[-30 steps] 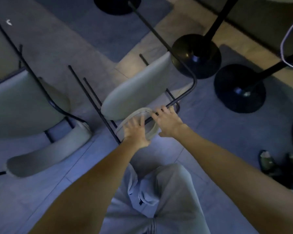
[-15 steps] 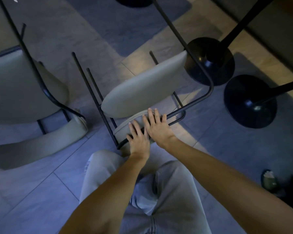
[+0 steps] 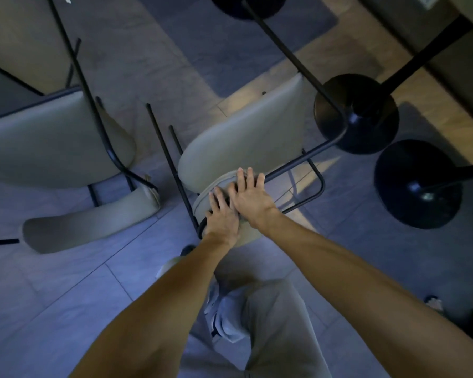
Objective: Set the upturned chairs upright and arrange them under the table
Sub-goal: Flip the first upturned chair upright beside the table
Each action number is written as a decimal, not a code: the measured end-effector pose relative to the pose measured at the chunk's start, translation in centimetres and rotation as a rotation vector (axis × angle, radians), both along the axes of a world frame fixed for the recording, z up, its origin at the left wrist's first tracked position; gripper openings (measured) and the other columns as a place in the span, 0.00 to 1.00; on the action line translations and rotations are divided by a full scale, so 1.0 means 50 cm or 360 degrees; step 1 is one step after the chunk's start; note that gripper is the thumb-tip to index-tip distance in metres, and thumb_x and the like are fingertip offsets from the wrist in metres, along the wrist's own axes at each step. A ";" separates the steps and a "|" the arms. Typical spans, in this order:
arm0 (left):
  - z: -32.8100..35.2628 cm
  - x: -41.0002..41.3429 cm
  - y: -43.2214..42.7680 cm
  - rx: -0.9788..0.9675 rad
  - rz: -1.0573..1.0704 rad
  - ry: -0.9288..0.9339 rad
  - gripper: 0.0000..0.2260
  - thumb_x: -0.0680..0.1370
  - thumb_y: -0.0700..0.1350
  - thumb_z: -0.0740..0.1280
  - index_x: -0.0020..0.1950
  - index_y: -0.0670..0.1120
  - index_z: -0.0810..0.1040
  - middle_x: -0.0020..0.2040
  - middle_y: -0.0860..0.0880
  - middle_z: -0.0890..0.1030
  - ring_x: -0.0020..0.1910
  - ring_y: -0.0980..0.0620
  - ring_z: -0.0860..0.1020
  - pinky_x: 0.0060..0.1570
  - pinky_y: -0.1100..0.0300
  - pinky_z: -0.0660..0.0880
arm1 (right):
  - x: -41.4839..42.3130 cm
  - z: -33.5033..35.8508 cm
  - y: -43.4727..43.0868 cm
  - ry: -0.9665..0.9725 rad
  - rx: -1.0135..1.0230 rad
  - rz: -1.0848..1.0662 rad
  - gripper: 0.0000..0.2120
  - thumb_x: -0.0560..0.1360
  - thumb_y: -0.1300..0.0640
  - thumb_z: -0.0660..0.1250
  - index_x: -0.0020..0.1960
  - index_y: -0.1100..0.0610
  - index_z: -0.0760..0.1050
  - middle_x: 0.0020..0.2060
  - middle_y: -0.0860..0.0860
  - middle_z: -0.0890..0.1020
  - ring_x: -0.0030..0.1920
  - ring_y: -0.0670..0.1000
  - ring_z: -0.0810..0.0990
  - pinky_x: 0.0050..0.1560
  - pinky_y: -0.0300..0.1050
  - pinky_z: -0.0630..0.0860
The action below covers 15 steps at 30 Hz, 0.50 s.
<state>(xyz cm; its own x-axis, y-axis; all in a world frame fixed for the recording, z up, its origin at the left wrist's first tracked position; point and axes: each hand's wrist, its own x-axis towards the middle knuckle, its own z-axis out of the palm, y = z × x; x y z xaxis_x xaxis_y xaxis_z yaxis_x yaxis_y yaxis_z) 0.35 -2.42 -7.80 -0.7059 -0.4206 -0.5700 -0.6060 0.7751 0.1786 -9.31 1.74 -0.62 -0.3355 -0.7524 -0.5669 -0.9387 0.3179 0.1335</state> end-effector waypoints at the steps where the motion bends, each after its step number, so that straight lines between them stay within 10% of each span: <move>1: 0.021 -0.010 -0.006 0.0049 0.0014 0.0017 0.45 0.78 0.51 0.67 0.79 0.43 0.34 0.78 0.34 0.39 0.78 0.33 0.42 0.70 0.42 0.66 | -0.013 0.018 -0.005 0.0001 0.0022 0.0011 0.30 0.78 0.64 0.62 0.76 0.65 0.52 0.75 0.72 0.48 0.75 0.74 0.48 0.70 0.73 0.55; 15: 0.257 -0.162 -0.260 0.0372 0.0199 0.0165 0.51 0.74 0.52 0.73 0.79 0.43 0.36 0.79 0.34 0.46 0.77 0.34 0.53 0.74 0.47 0.60 | -0.167 0.259 -0.237 0.0029 0.0217 0.0196 0.43 0.73 0.57 0.69 0.78 0.65 0.48 0.78 0.64 0.48 0.78 0.64 0.43 0.74 0.69 0.44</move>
<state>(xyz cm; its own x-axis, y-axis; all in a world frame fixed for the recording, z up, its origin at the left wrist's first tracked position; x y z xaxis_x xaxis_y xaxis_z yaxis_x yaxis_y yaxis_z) -7.73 -15.40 5.04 -0.7165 -0.3736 -0.5891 -0.6633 0.6263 0.4096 -17.65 -10.12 12.31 -0.2567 -0.7048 -0.6613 -0.9664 0.1787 0.1846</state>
